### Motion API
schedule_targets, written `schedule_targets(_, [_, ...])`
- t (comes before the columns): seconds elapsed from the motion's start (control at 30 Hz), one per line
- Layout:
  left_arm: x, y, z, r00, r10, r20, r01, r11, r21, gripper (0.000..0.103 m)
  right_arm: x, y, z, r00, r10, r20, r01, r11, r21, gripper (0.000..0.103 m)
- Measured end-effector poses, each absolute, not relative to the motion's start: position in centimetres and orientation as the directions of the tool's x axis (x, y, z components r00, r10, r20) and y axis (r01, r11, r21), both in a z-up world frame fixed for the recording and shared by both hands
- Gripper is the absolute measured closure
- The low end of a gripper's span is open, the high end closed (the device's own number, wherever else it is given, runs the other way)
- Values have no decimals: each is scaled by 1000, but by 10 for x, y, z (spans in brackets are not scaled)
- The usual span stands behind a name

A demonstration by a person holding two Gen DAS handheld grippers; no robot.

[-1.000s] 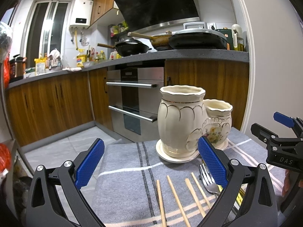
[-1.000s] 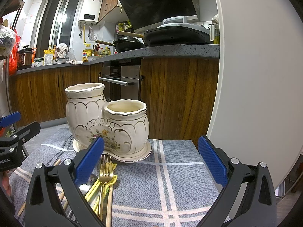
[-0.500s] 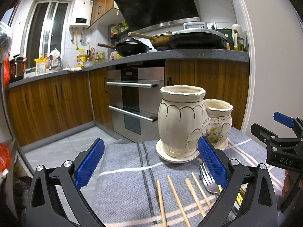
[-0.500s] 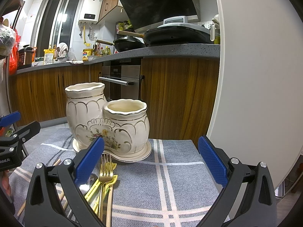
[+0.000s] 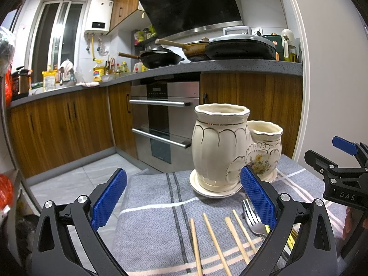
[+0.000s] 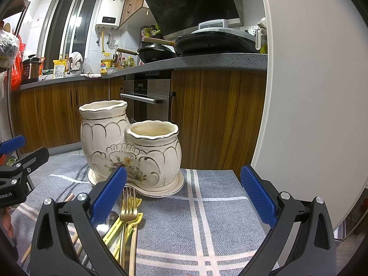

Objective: Organize utensils

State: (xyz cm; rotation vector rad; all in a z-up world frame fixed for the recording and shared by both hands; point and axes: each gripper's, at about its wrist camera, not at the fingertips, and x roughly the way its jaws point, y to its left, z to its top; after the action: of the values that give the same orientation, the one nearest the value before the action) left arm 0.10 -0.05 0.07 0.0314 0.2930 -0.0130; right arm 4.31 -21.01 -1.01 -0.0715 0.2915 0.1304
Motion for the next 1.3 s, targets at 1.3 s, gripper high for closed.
schedule_targets(1.3, [2,31,-5,873,-68,-483,77,997,0,5,51,-214,-19,805,308,-507,-340,940,29,5])
